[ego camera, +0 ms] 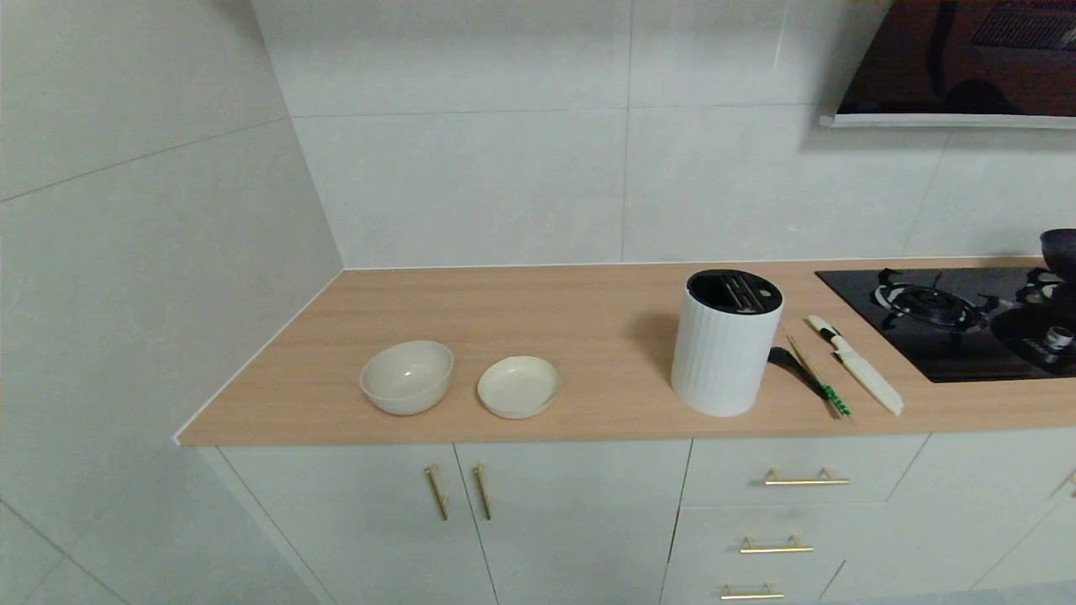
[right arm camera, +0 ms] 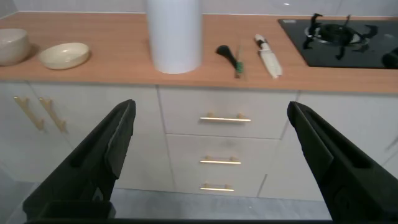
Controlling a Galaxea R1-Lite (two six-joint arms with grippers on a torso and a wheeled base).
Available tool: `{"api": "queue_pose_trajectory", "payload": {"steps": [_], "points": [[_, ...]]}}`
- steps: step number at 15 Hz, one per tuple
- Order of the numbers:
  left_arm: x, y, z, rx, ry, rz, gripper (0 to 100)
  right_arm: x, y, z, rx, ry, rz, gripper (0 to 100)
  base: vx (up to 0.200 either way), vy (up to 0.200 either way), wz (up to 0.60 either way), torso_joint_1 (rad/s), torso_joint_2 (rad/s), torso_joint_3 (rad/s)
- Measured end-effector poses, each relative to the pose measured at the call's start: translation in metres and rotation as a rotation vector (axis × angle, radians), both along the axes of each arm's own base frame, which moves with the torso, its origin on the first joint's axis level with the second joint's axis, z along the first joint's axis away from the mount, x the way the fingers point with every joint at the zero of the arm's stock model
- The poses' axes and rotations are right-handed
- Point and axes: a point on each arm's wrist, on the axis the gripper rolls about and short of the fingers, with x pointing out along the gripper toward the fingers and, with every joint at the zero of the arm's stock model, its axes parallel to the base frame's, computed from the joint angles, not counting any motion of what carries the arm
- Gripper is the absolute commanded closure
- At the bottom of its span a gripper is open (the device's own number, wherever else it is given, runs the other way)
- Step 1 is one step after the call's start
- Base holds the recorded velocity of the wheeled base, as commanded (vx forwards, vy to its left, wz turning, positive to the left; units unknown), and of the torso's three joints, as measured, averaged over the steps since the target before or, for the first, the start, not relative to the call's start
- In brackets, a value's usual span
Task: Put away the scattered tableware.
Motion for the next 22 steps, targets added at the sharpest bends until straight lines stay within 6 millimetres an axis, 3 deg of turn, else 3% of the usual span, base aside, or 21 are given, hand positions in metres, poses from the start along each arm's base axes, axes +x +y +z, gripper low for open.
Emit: {"api": "queue_pose_trajectory", "payload": {"steps": [14, 22], "points": [[0.0, 0.0, 0.0, 0.001, 0.0, 0.0, 0, 0.0, 0.0, 0.0, 0.0, 0.0, 0.001, 0, 0.0, 0.2, 0.0, 0.003, 0.0, 0.0], [0.0, 0.0, 0.0, 0.004, 0.0, 0.0, 0, 0.0, 0.0, 0.0, 0.0, 0.0, -0.001, 0, 0.0, 0.0, 0.0, 0.0, 0.0, 0.0]]}}
